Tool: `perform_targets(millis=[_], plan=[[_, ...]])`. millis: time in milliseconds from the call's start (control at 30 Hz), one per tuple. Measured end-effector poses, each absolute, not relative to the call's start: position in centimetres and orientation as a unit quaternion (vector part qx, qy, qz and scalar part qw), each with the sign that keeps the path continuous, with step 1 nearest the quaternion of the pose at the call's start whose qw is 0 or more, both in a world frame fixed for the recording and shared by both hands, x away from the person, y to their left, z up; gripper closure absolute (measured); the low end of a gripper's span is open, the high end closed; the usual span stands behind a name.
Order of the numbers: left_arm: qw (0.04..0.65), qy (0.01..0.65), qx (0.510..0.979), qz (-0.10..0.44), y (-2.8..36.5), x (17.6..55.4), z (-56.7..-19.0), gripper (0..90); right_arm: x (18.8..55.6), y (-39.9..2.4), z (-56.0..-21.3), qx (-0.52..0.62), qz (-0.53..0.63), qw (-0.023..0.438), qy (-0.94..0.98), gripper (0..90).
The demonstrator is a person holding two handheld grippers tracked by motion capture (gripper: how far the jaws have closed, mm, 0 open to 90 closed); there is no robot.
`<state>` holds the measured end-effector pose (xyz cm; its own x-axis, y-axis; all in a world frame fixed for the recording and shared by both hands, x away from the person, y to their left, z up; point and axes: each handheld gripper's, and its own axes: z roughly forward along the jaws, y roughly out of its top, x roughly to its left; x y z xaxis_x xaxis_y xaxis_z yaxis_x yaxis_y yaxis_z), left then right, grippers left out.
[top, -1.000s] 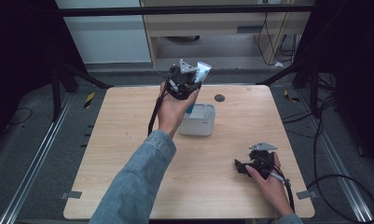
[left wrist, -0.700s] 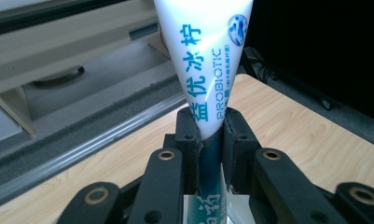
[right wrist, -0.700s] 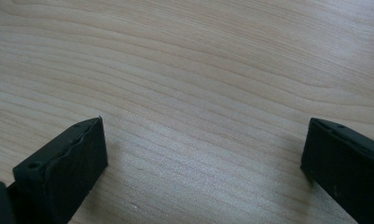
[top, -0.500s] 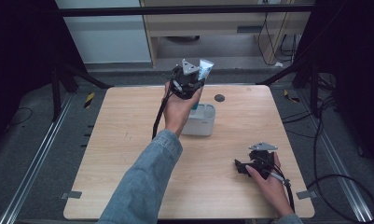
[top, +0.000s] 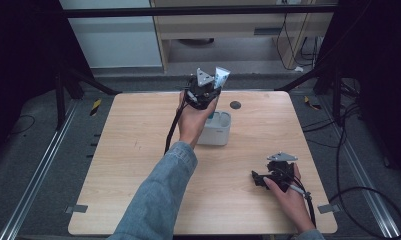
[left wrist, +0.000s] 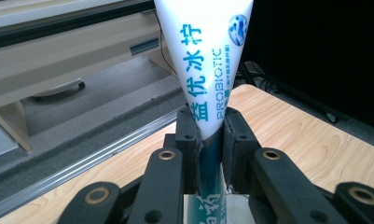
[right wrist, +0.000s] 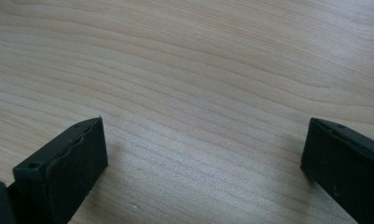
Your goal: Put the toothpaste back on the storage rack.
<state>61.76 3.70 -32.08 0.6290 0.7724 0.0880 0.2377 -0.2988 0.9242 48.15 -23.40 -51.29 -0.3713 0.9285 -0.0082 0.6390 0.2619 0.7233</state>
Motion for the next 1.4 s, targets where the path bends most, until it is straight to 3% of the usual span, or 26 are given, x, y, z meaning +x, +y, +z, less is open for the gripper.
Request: perform_targets(millis=[1400], plan=[[0.499,0.335,0.756,0.261,4.1,61.9,-34.7,78.0,48.1,-23.4,-51.2,0.517,0.325,0.220,0.761,0.5]])
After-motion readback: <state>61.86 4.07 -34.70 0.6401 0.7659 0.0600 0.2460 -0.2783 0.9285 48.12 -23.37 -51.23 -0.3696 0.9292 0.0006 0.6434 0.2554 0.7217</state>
